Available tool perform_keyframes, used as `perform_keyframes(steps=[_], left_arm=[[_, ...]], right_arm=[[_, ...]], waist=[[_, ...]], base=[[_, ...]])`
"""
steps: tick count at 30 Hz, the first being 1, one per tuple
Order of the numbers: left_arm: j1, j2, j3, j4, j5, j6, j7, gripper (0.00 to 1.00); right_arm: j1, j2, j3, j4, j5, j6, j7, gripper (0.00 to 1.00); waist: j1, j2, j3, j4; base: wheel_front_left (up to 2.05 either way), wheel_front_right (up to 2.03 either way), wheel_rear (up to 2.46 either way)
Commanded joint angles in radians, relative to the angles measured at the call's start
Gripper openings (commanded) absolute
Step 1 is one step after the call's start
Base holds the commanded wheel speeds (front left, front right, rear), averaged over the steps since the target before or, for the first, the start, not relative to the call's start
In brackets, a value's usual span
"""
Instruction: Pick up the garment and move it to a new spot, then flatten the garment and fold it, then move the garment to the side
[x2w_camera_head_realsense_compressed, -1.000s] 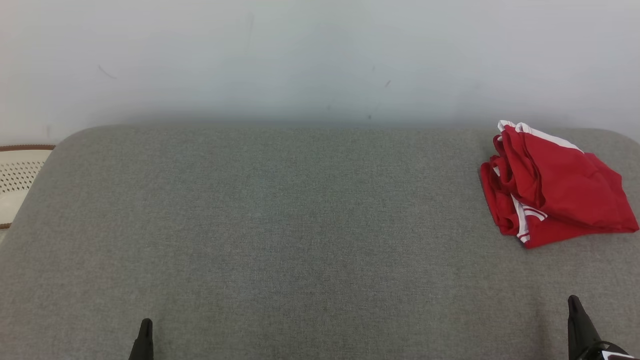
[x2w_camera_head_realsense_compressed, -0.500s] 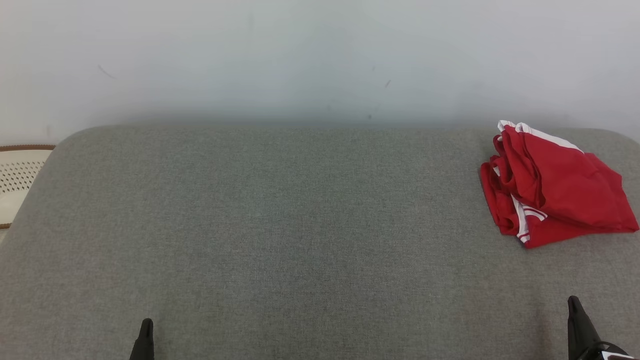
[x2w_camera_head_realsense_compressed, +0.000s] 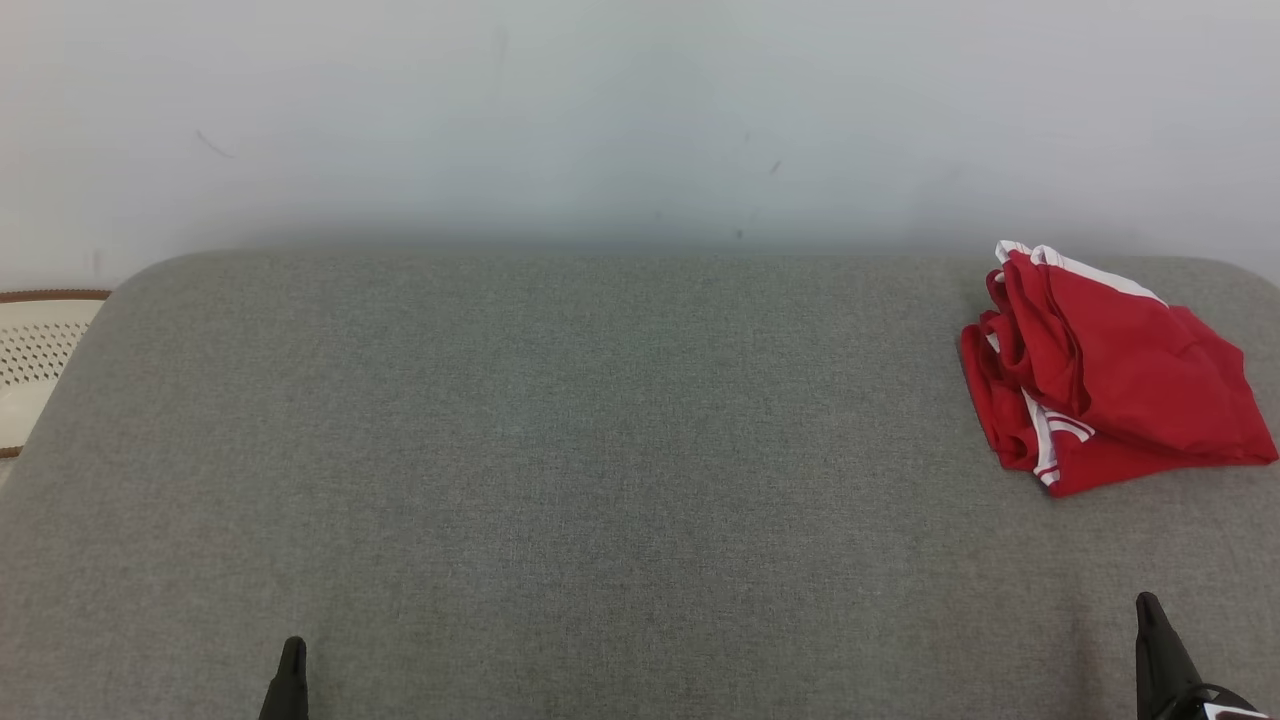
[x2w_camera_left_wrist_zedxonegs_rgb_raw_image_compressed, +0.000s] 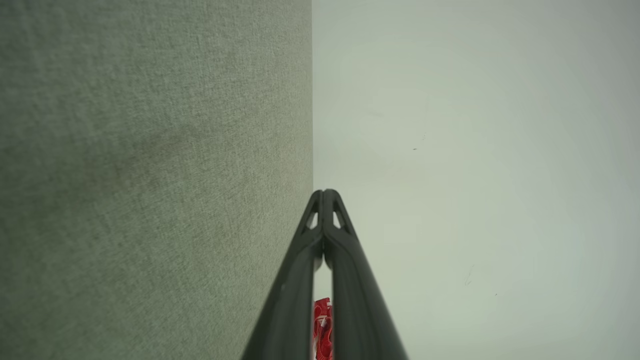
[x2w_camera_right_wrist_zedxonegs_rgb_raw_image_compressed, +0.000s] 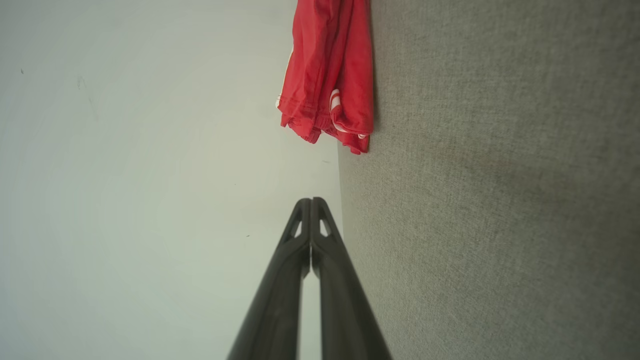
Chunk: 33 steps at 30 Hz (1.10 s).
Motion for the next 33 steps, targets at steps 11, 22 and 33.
perform_keyframes(steps=[11, 22, 33], left_arm=[[0.001, 0.0, 0.006, 0.003, 0.005, -0.004, 0.003, 0.0], [0.001, -0.001, 0.008, 0.003, 0.007, -0.004, 0.005, 0.0], [0.001, -0.002, 0.009, 0.004, 0.008, -0.004, 0.007, 0.0]], right_arm=[[-0.007, 0.006, -0.006, 0.001, -0.01, 0.0, 0.006, 0.0], [-0.008, 0.009, -0.009, 0.001, -0.012, 0.0, 0.01, 0.0], [-0.009, 0.011, -0.013, 0.001, -0.015, 0.0, 0.013, 0.0]], waist=[[0.0, -0.0001, 0.0, 0.0], [0.0, -0.0001, 0.0, 0.0], [0.0, -0.0001, 0.0, 0.0]], base=[[0.0, 0.0, 0.0], [0.0, 0.0, 0.0], [0.0, 0.0, 0.0]])
